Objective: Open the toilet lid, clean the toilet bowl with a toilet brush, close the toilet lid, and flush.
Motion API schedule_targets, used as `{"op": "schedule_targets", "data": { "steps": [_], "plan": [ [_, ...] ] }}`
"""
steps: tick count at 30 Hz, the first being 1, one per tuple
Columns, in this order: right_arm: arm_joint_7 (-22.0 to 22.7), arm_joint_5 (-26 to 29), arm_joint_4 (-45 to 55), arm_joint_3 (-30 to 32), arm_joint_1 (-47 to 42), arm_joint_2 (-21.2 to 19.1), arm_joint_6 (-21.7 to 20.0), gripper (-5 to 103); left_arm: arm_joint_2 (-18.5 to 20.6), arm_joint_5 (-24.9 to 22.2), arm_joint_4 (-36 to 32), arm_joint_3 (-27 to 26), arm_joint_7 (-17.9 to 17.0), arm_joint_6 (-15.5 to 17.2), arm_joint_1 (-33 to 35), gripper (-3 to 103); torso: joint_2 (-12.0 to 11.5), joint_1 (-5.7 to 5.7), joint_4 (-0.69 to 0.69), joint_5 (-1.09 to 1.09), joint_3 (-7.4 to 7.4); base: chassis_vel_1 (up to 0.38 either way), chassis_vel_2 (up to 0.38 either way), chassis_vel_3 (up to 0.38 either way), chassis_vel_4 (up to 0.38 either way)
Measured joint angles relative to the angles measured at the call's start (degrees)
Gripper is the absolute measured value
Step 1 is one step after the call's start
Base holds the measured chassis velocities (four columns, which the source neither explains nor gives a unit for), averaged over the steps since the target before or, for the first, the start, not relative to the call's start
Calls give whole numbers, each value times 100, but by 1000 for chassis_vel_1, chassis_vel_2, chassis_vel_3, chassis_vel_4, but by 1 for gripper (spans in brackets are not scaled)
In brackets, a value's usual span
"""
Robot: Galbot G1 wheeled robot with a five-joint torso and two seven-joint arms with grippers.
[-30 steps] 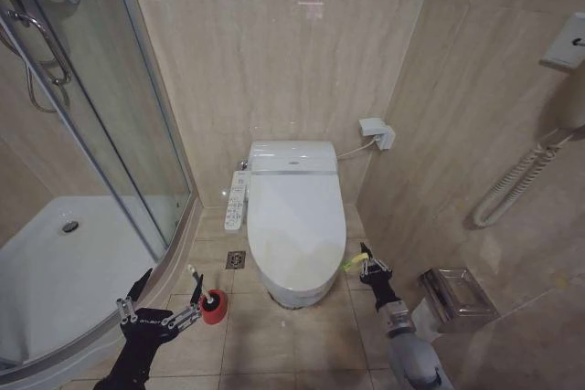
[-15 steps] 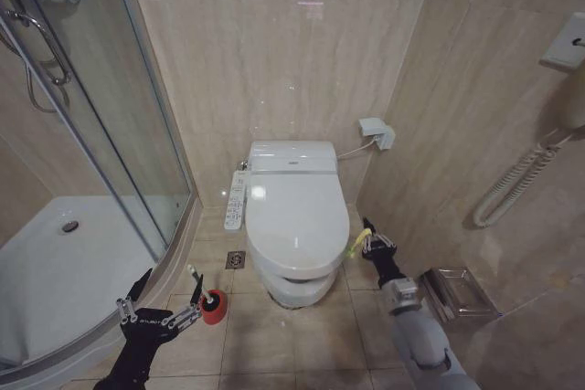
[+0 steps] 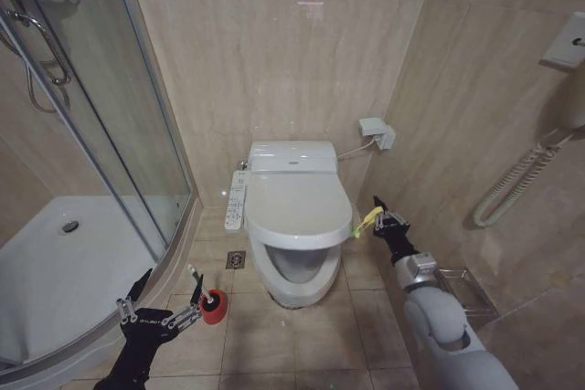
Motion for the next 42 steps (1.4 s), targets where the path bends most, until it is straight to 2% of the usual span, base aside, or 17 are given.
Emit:
{"op": "schedule_targets", "data": {
  "steps": [21,42],
  "plan": [
    [145,484,-174,-6,518,-147,-314,2,0,0,0,0,0,0,0,100,0,0,-1,-1,0,0,0,0,0],
    [258,885,-1020,-208,1385,-377,-407,2,0,0,0,0,0,0,0,100,0,0,-1,0,0,0,0,0,0]
  ]
}}
